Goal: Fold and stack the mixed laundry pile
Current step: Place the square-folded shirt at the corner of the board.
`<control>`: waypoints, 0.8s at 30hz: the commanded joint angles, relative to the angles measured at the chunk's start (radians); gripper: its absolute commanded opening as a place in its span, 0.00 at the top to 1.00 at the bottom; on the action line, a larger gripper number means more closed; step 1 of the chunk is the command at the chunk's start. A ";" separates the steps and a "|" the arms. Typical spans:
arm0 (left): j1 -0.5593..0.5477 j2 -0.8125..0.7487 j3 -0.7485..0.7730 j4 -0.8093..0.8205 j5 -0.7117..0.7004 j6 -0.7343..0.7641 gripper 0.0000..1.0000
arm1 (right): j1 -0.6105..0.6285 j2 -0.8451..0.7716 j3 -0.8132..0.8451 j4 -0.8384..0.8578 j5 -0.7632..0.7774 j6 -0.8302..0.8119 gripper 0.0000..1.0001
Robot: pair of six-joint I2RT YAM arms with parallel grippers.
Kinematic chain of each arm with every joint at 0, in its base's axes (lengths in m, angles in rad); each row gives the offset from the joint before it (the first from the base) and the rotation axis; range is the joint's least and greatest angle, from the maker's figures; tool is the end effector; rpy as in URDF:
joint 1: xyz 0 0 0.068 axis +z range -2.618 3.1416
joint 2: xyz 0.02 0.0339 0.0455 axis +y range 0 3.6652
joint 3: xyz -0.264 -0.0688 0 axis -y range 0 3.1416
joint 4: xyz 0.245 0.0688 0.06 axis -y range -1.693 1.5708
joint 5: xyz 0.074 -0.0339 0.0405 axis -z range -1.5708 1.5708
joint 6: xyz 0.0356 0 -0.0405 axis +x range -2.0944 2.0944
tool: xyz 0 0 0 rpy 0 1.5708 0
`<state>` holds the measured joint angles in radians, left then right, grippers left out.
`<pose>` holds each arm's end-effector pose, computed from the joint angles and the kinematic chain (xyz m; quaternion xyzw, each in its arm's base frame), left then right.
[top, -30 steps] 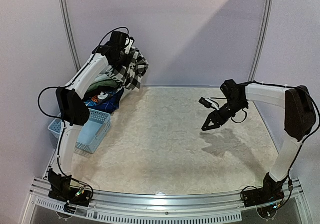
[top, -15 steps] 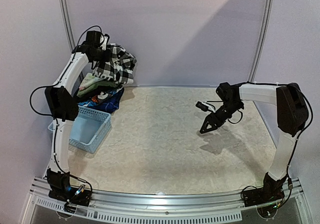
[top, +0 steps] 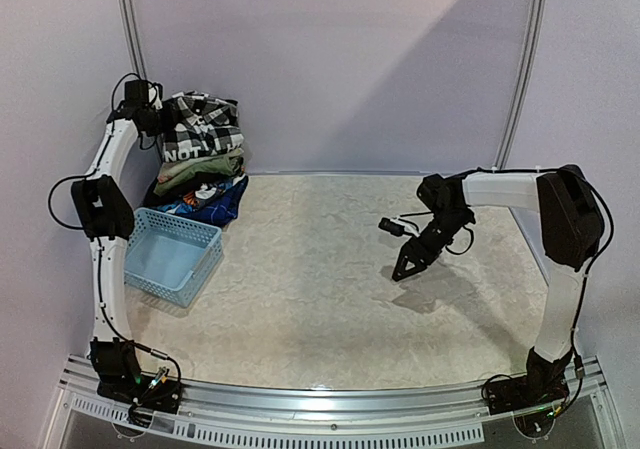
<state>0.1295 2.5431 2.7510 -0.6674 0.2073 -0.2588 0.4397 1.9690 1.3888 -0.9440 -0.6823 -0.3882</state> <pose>0.5592 0.0654 0.3232 -0.1095 0.8397 -0.1216 0.5179 0.3206 0.1756 0.1712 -0.3861 0.8594 0.3349 0.0133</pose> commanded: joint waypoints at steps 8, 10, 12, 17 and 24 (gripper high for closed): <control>0.055 0.080 0.006 0.121 0.054 -0.124 1.00 | 0.038 0.044 0.021 -0.019 0.021 -0.026 0.44; 0.051 0.086 -0.015 0.160 0.014 -0.134 1.00 | 0.044 0.049 0.025 -0.020 0.020 -0.026 0.44; 0.043 0.083 -0.034 0.208 -0.055 -0.157 0.93 | 0.050 0.053 0.026 -0.021 0.018 -0.026 0.44; -0.015 0.019 -0.056 0.262 -0.319 -0.077 0.56 | 0.070 0.042 0.019 -0.028 0.026 -0.032 0.44; -0.125 -0.152 -0.166 0.240 -0.471 0.206 0.25 | 0.073 -0.016 -0.019 -0.014 0.036 -0.038 0.43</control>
<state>0.0795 2.5656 2.6549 -0.4667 -0.1467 -0.2291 0.5060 2.0010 1.3933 -0.9604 -0.6601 -0.4095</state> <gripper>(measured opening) 0.738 0.563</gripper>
